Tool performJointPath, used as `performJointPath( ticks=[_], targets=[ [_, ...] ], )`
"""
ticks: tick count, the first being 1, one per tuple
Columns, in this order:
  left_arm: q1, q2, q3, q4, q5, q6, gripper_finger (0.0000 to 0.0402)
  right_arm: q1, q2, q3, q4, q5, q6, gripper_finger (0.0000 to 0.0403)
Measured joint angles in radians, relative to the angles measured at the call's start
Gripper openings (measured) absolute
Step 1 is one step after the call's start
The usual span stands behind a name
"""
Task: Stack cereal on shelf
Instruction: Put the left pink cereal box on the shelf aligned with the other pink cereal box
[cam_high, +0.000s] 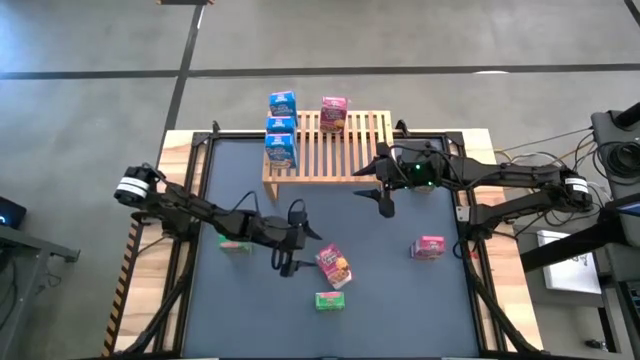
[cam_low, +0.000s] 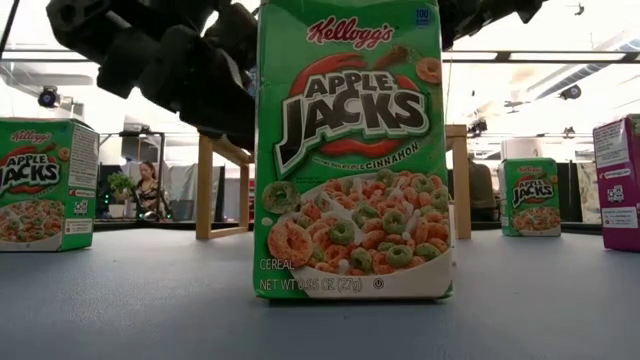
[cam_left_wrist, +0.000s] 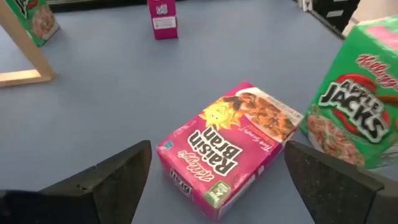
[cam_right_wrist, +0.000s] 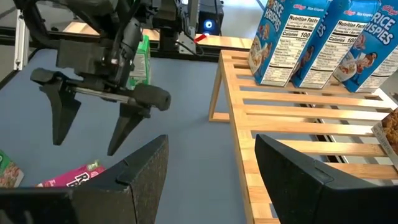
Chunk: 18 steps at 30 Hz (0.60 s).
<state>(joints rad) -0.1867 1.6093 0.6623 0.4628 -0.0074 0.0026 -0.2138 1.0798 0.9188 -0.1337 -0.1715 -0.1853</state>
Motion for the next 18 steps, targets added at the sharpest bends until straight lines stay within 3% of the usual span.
performJointPath(
  ticks=[6,13,18],
  targets=[
    [0.001,-0.058,-0.043,0.03,-0.002,0.004,0.0325,0.042,0.014,-0.001,-0.019,0.017,0.014,0.0231],
    [0.0,-0.125,-0.11,0.089,-0.005,0.003,0.0308,0.16,0.04,-0.001,-0.061,0.174,0.033,0.0231],
    [0.0,-0.155,-0.165,0.179,-0.005,-0.005,0.0301,0.231,0.078,-0.001,-0.078,0.174,0.064,0.0231]
  ],
)
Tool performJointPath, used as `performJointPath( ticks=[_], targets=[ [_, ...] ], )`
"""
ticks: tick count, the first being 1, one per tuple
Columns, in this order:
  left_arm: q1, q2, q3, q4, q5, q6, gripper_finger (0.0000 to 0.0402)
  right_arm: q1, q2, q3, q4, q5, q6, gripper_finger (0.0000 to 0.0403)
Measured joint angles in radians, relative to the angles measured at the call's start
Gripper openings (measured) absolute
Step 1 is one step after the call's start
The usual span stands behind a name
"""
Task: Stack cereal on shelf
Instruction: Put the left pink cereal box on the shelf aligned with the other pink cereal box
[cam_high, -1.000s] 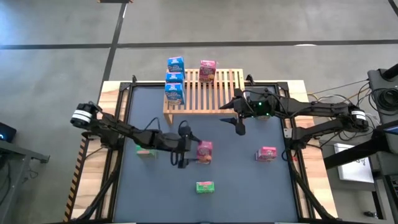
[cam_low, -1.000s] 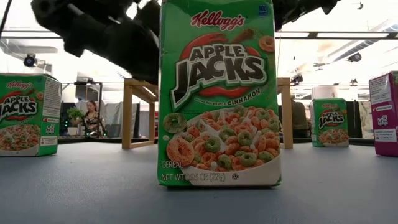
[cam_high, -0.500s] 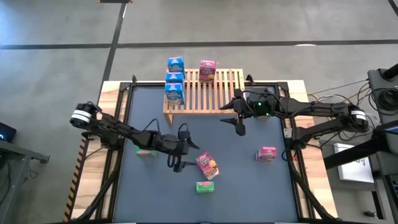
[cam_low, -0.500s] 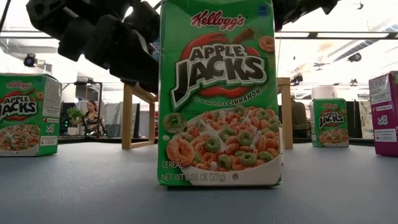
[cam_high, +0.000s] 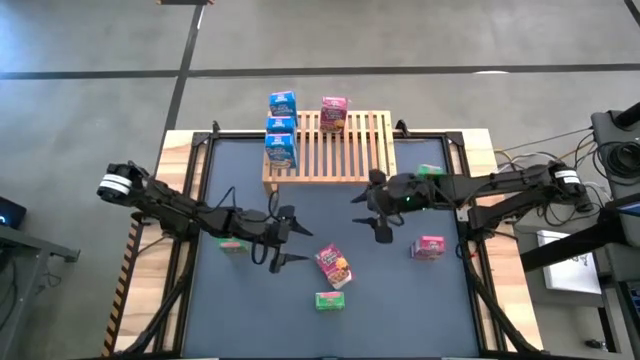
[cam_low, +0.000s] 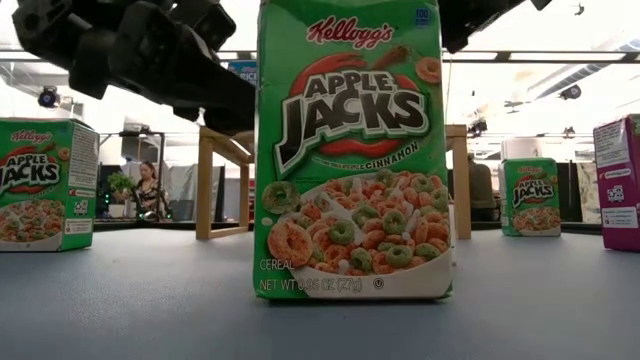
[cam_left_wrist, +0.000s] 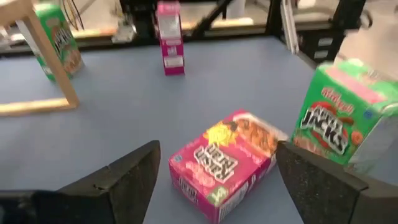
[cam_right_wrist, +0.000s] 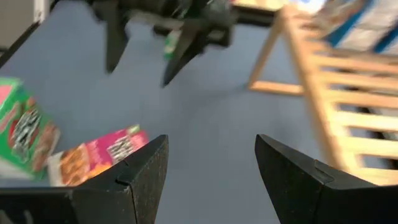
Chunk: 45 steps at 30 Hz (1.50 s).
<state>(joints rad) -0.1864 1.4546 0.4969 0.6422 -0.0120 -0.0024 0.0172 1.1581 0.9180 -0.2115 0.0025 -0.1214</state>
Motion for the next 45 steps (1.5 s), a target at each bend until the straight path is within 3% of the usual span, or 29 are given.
performJointPath(
  ticks=[9,17,33,45],
  targets=[
    [0.0,0.019,-0.032,0.068,0.001,-0.043,0.0292,0.121,0.162,0.0,0.007,0.033,0.025,0.0231],
    [0.0,0.038,-0.025,0.069,0.003,-0.06,0.029,0.156,0.28,0.0,0.012,0.024,0.12,0.0231],
    [0.0,0.038,-0.026,0.069,0.004,-0.068,0.0289,0.273,0.416,0.024,0.068,0.026,0.174,0.0231],
    [0.0,0.038,-0.026,0.069,0.004,-0.083,0.0289,0.327,0.424,0.061,0.069,0.052,0.175,0.0231]
  ],
)
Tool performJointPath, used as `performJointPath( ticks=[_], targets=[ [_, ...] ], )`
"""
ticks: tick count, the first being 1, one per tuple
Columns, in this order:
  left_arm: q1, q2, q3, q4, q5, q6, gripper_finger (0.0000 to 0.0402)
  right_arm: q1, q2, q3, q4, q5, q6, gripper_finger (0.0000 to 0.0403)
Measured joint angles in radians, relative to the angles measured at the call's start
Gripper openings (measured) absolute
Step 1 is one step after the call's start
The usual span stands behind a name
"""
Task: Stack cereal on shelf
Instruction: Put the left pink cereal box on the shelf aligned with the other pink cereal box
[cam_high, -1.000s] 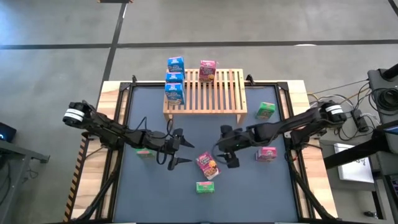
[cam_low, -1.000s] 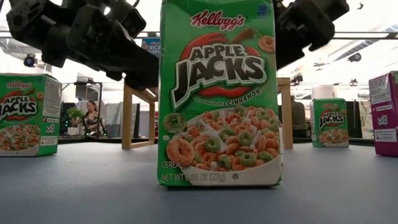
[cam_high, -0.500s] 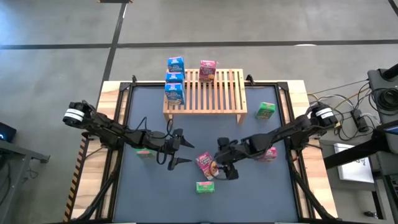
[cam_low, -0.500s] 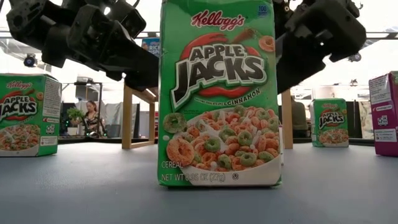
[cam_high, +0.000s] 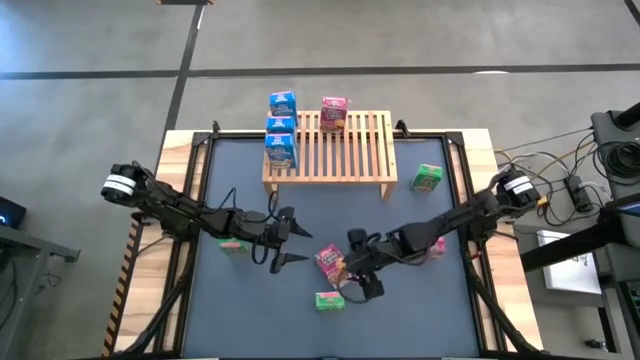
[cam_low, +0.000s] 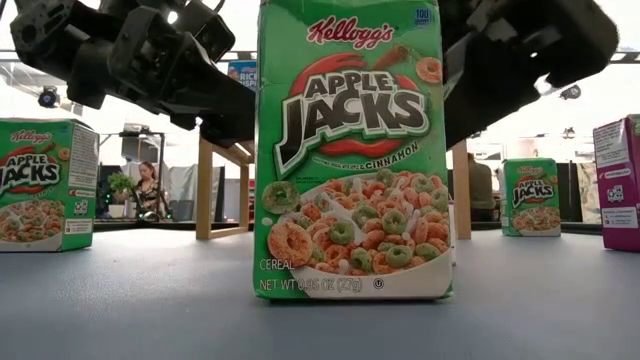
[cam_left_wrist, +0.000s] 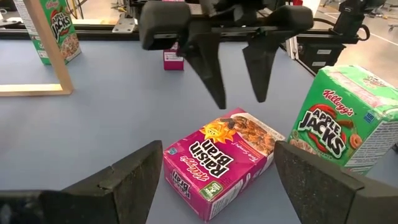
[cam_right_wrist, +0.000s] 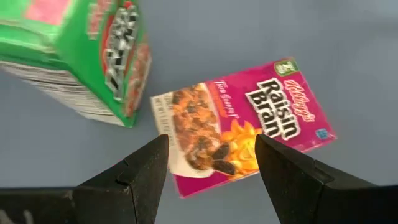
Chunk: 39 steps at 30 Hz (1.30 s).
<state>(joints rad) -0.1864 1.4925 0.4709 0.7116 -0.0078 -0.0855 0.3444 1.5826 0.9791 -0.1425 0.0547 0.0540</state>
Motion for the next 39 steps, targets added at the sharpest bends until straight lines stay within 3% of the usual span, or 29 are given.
performJointPath(
  ticks=[14,26,32,39],
  targets=[
    [0.0,0.0,0.005,0.002,0.0,-0.006,0.0289,0.104,0.018,0.0,-0.002,-0.036,0.13,0.0231],
    [-0.002,0.0,0.005,-0.005,0.002,-0.021,0.0289,0.109,0.101,-0.001,0.029,-0.028,0.137,0.023],
    [-0.004,0.0,0.008,-0.015,0.069,0.038,0.0289,0.107,0.095,-0.001,0.029,0.011,0.117,0.023],
    [-0.007,0.0,0.085,-0.204,0.074,0.171,0.0289,0.072,0.095,-0.001,0.021,0.053,0.086,0.023]
  ],
)
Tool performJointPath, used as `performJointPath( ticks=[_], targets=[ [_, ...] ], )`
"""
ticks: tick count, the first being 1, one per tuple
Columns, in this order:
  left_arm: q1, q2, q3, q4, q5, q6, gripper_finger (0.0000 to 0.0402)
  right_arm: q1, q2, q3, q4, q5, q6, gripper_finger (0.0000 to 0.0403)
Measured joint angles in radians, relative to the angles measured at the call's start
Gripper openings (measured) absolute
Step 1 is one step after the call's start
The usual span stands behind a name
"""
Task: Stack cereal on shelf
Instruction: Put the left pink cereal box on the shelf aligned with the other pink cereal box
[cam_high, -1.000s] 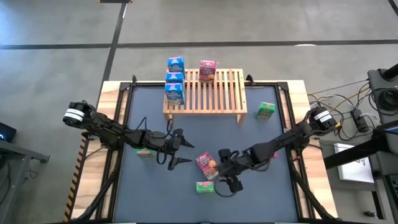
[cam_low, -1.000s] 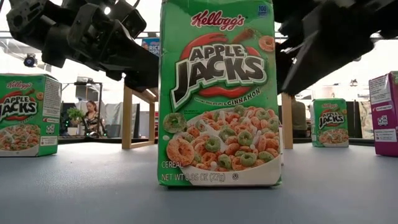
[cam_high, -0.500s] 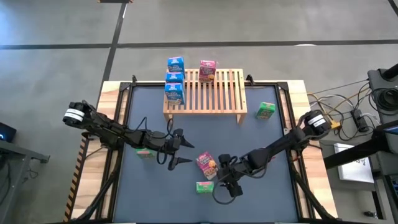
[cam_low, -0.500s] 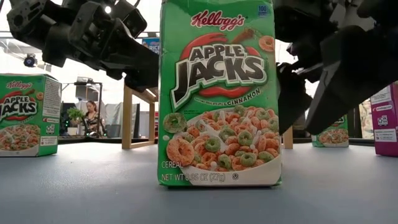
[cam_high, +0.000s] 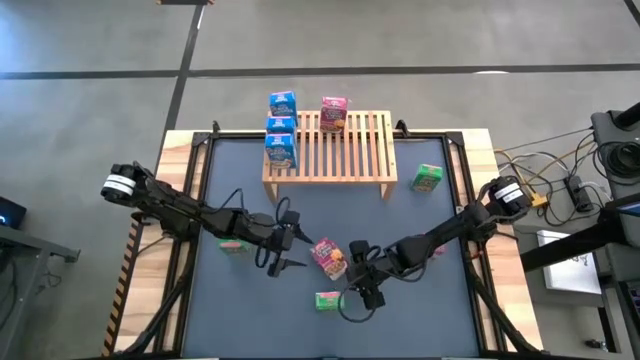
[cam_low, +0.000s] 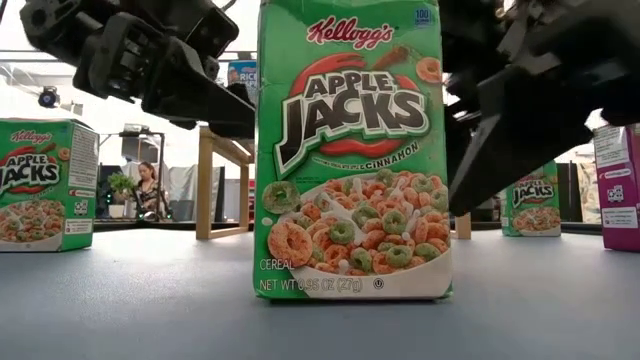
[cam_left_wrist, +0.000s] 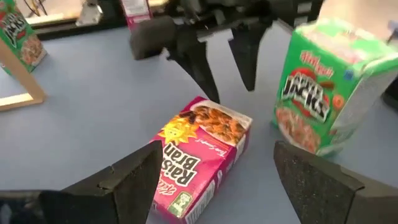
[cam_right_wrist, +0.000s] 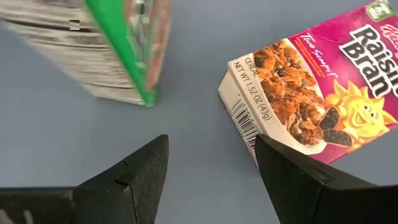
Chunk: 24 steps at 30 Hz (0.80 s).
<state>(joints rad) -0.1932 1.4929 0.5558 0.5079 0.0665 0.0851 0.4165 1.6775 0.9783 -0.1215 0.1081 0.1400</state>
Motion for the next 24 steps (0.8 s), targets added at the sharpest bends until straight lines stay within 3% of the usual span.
performJointPath(
  ticks=[11,24],
  targets=[
    [0.001,0.124,0.288,-0.505,-0.102,0.189,0.0294,-0.037,0.0,0.0,-0.004,-0.001,-0.02,0.0231],
    [0.018,0.364,0.637,-0.885,-0.109,0.307,0.0332,-0.005,-0.019,0.0,-0.066,0.001,0.044,0.0231]
  ],
)
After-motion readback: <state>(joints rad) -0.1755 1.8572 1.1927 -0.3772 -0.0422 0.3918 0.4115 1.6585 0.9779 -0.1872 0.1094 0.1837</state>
